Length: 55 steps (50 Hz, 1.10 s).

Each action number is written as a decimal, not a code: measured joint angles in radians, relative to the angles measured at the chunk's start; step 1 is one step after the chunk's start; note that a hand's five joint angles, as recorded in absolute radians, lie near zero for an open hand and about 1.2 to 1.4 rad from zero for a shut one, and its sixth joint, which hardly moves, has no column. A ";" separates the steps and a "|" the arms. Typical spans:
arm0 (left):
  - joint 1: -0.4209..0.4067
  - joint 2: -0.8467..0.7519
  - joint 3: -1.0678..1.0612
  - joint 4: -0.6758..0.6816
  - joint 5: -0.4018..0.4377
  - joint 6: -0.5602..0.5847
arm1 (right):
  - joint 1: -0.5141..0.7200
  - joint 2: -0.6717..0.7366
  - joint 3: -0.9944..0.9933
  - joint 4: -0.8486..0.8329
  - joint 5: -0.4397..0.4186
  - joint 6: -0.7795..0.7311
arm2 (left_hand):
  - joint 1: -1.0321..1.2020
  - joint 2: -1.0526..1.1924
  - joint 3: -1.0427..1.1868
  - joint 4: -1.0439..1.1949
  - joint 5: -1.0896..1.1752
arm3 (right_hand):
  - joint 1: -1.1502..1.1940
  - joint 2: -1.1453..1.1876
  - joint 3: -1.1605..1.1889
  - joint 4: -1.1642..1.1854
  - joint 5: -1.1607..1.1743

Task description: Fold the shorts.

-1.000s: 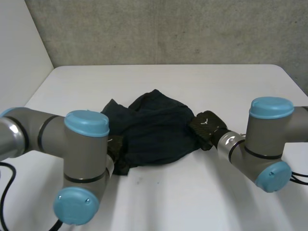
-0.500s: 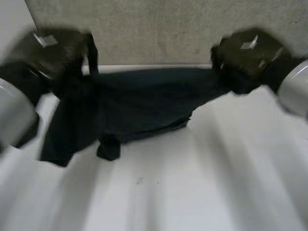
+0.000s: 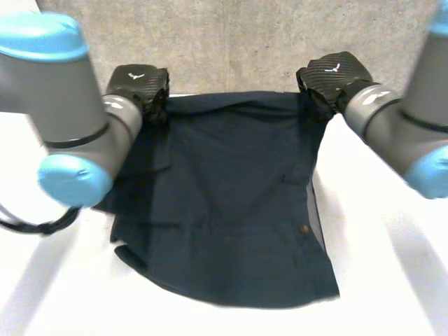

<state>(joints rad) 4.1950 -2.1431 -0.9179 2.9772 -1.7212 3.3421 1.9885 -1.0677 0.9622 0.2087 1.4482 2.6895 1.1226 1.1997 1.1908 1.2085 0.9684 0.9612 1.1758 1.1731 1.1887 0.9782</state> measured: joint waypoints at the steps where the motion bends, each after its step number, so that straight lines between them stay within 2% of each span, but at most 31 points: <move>1: 0.003 -0.044 0.040 0.030 0.003 0.000 | 0.004 0.039 -0.029 -0.031 0.027 -0.006 | 0.000 0.000 0.000 0.000 0.000 | 0.000 0.000 0.000 0.000 0.000; 3: 0.009 -0.137 0.137 0.107 0.015 0.000 | 0.012 0.130 -0.093 -0.133 0.098 -0.031 | 0.000 0.000 0.000 0.000 0.000 | 0.000 0.000 0.000 0.000 0.000; 4: 0.012 -0.187 0.193 0.157 0.028 -0.001 | 0.014 0.172 -0.118 -0.198 0.134 -0.052 | -0.007 -0.021 -0.014 -0.017 -0.007 | -0.061 -0.101 -0.083 -0.092 -0.073; 5: 0.013 -0.204 0.212 0.177 0.033 -0.001 | 0.015 0.188 -0.127 -0.227 0.148 -0.061 | -0.012 -0.041 -0.038 -0.045 -0.018 | -0.061 -0.101 -0.083 -0.092 -0.073; 6: 0.016 -0.242 0.255 0.229 0.050 -0.003 | 0.017 0.226 -0.146 -0.305 0.183 -0.088 | -0.134 -0.176 -0.152 -0.161 -0.123 | -0.320 -0.384 -0.376 -0.367 -0.325; 7: 0.016 -0.242 0.255 0.229 0.050 -0.003 | 0.017 0.226 -0.146 -0.305 0.183 -0.088 | -0.134 -0.176 -0.152 -0.161 -0.123 | -0.320 -0.384 -0.376 -0.367 -0.325; 8: 0.017 -0.269 0.286 0.275 0.066 -0.004 | 0.017 0.233 -0.149 -0.320 0.189 -0.095 | -0.323 -0.324 -0.317 -0.328 -0.287 | -0.362 -0.428 -0.419 -0.409 -0.366; 9: 0.017 -0.296 0.314 0.338 0.086 -0.006 | 0.022 0.280 -0.159 -0.432 0.228 -0.144 | -0.616 -0.597 -0.587 -0.603 -0.560 | -0.645 -0.733 -0.719 -0.728 -0.680; 10: 0.017 -0.310 0.324 0.387 0.100 -0.008 | 0.024 0.294 -0.157 -0.472 0.240 -0.165 | -0.820 -0.798 -0.785 -0.790 -0.743 | -0.744 -0.908 -0.899 -0.912 -0.861; 12: 0.017 -0.310 0.324 0.387 0.100 -0.008 | 0.024 0.294 -0.157 -0.472 0.240 -0.165 | -0.820 -0.798 -0.785 -0.790 -0.743 | -0.744 -0.908 -0.899 -0.912 -0.861; 13: 0.015 -0.317 0.318 0.444 0.113 -0.009 | 0.026 0.301 -0.144 -0.502 0.247 -0.182 | -0.931 -0.964 -0.946 -0.972 -0.902 | -0.759 -0.957 -0.961 -0.953 -0.913; 14: 0.014 -0.314 0.303 0.468 0.117 -0.010 | 0.027 0.295 -0.120 -0.514 0.250 -0.189 | -0.932 -0.997 -0.979 -1.006 -0.924 | -0.759 -0.957 -0.961 -0.953 -0.915; 19: 0.009 -0.236 0.170 0.517 0.121 -0.012 | 0.026 0.203 -0.013 -0.461 0.231 -0.136 | -0.932 -0.999 -0.979 -1.007 -0.924 | -0.759 -0.957 -0.961 -0.954 -0.915; 22: 0.010 -0.151 0.048 0.517 0.121 -0.012 | 0.023 0.117 0.072 -0.396 0.186 -0.083 | -0.932 -0.999 -0.979 -1.007 -0.924 | -0.759 -0.957 -0.961 -0.953 -0.915; 25: 0.011 -0.047 -0.104 0.507 0.119 -0.012 | 0.020 0.030 0.173 -0.304 0.098 -0.037 | -0.932 -0.999 -0.979 -1.007 -0.924 | -0.759 -0.957 -0.961 -0.953 -0.915; 29: 0.013 0.028 -0.217 0.490 0.117 -0.011 | 0.017 -0.011 0.232 -0.246 0.040 -0.021 | -0.932 -0.999 -0.979 -1.007 -0.924 | -0.759 -0.957 -0.961 -0.953 -0.915; 30: 0.013 0.123 -0.365 0.457 0.113 -0.011 | 0.008 -0.068 0.335 -0.147 -0.059 -0.005 | -0.932 -0.999 -0.979 -1.007 -0.924 | -0.759 -0.956 -0.958 -0.953 -0.916; 33: 0.013 0.204 -0.506 0.408 0.106 -0.010 | -0.012 -0.098 0.425 -0.083 -0.126 -0.001 | -0.928 -0.997 -0.979 -1.006 -0.923 | -0.684 -0.855 -0.854 -0.870 -0.835; 34: 0.011 0.243 -0.576 0.378 0.102 -0.011 | -0.024 -0.110 0.467 -0.063 -0.152 -0.002 | -0.928 -0.997 -0.979 -1.005 -0.924 | -0.560 -0.710 -0.714 -0.731 -0.709; 35: 0.011 0.264 -0.616 0.359 0.099 -0.011 | -0.032 -0.115 0.492 -0.054 -0.165 -0.002 | -0.928 -0.997 -0.978 -1.005 -0.924 | -0.521 -0.669 -0.666 -0.682 -0.664; 37: 0.009 0.289 -0.667 0.334 0.096 -0.012 | -0.042 -0.121 0.525 -0.046 -0.183 -0.003 | -0.928 -0.997 -0.978 -1.005 -0.923 | -0.521 -0.669 -0.666 -0.682 -0.664; 40: 0.007 0.363 -0.842 0.225 0.087 -0.015 | -0.077 -0.132 0.626 -0.058 -0.229 -0.012 | -0.798 -0.886 -0.879 -0.892 -0.823 | -0.328 -0.434 -0.440 -0.456 -0.452; 42: 0.006 0.378 -0.894 0.186 0.086 -0.018 | -0.083 -0.132 0.642 -0.065 -0.236 -0.014 | -0.769 -0.856 -0.849 -0.862 -0.793 | -0.328 -0.434 -0.440 -0.456 -0.452; 43: 0.006 0.382 -0.911 0.172 0.086 -0.020 | -0.094 -0.130 0.668 -0.084 -0.246 -0.018 | -0.743 -0.827 -0.820 -0.834 -0.765 | -0.271 -0.369 -0.366 -0.382 -0.382; 49: 0.014 0.382 -0.975 0.126 0.092 -0.051 | -0.119 -0.103 0.700 -0.163 -0.255 -0.025 | -0.737 -0.815 -0.806 -0.822 -0.752 | -0.304 -0.411 -0.408 -0.422 -0.386; 55: 0.041 0.325 -0.955 0.150 0.096 -0.087 | -0.130 -0.045 0.693 -0.283 -0.249 -0.028 | -0.744 -0.840 -0.831 -0.856 -0.793 | -0.410 -0.557 -0.560 -0.576 -0.523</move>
<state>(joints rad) 4.2364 -1.8184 -1.8730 3.1269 -1.6253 3.2547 1.8580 -1.1129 1.6548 -0.0743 1.1996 2.6617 0.3790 0.3593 0.3594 0.3521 0.1754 0.5510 0.6188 0.6135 0.6131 0.4547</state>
